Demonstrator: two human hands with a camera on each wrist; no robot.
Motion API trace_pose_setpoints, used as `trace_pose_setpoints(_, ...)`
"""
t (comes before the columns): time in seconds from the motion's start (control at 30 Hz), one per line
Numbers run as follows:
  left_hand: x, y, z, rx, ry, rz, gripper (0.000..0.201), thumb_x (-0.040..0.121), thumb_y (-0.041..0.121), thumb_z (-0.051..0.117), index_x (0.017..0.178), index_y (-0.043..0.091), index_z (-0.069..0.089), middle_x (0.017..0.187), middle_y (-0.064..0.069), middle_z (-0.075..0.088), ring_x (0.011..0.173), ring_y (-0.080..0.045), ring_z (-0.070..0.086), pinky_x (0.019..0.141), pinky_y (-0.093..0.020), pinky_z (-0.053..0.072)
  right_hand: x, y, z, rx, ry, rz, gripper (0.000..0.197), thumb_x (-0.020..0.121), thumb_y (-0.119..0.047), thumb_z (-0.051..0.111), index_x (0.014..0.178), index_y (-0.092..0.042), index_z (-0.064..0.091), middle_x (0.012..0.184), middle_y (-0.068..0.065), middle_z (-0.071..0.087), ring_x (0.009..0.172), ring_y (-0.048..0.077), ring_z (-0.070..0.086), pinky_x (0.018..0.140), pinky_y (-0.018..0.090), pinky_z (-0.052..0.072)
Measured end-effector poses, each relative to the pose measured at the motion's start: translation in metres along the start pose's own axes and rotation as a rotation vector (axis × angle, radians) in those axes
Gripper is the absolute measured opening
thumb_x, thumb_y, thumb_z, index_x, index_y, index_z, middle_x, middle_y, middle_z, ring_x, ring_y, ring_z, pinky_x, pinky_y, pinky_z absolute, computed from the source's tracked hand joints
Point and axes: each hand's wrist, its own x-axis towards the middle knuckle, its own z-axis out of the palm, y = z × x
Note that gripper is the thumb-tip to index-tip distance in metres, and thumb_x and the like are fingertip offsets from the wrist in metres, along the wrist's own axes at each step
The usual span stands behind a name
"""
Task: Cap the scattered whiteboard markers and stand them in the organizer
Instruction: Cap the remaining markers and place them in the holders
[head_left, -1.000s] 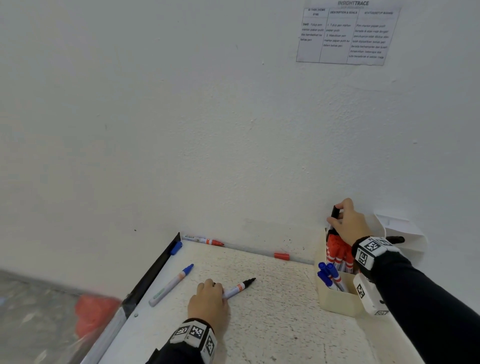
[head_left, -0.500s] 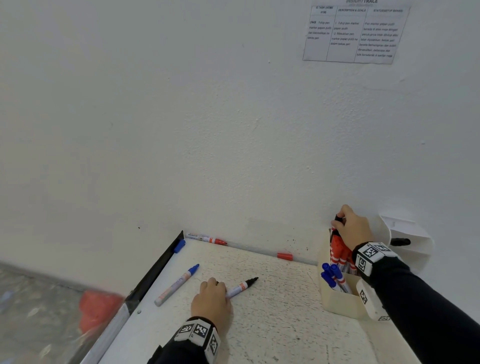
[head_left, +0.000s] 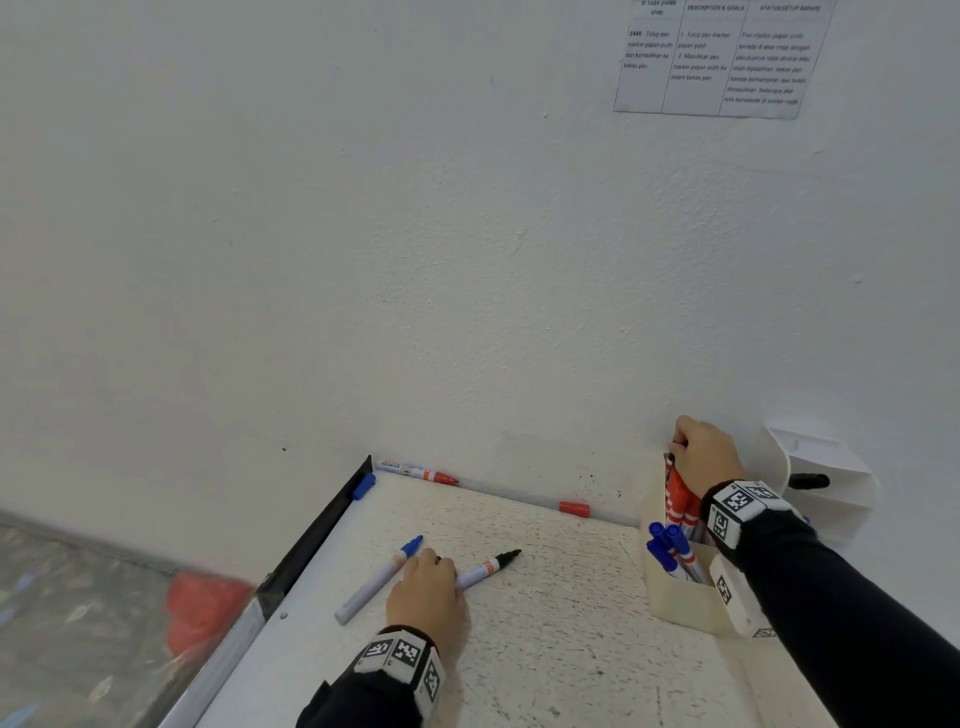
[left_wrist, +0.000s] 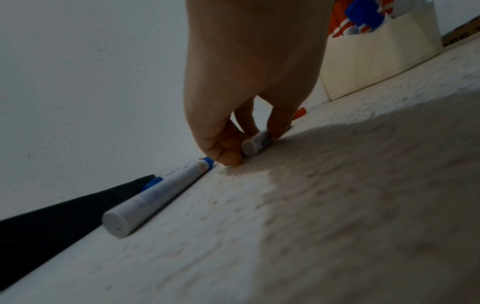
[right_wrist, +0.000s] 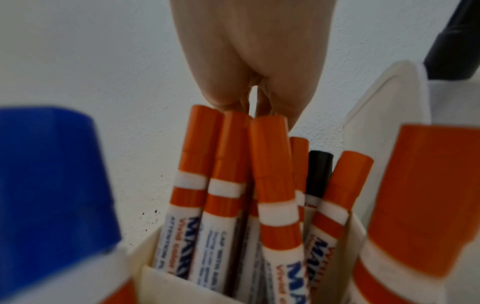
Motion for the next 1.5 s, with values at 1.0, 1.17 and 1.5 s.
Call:
trace_pose_setpoints(1.0,-0.001,0.002,0.001,0.050,-0.017,0.018,0.030,0.097,0.028,0.035,0.122,0.016,0.048,0.127,-0.002,0.046,0.117,-0.018,0.042,0.100,-0.029,0.040,0.001,-0.008,-0.018,-0.325,-0.263,0.014,0.013,0.095,-0.016,0.035,0.090,-0.016,0.047,0.092,0.008,0.058,0.079,0.023,0.052,0.072,0.030,0.040)
trace_pose_setpoints(1.17,0.001,-0.001,0.002,0.047,-0.013,0.027,0.031,0.098,0.026,0.034,0.123,0.016,0.047,0.127,-0.001,0.046,0.117,-0.017,0.042,0.099,-0.027,0.039,-0.002,-0.009,-0.018,-0.335,-0.260,0.007,0.013,0.096,-0.017,0.037,0.095,-0.014,0.050,0.100,0.011,0.061,0.079,0.022,0.052,0.074,0.029,0.042)
trace_pose_setpoints(1.5,0.002,-0.001,-0.004,-0.009,-0.006,-0.021,0.025,0.096,0.021,0.034,0.116,0.014,0.046,0.118,-0.002,0.050,0.109,-0.017,0.046,0.094,-0.027,0.039,-0.008,-0.008,-0.019,-0.389,-0.277,-0.001,0.022,0.096,-0.019,0.037,0.114,-0.010,0.046,0.107,0.013,0.060,0.082,0.024,0.051,0.078,0.030,0.042)
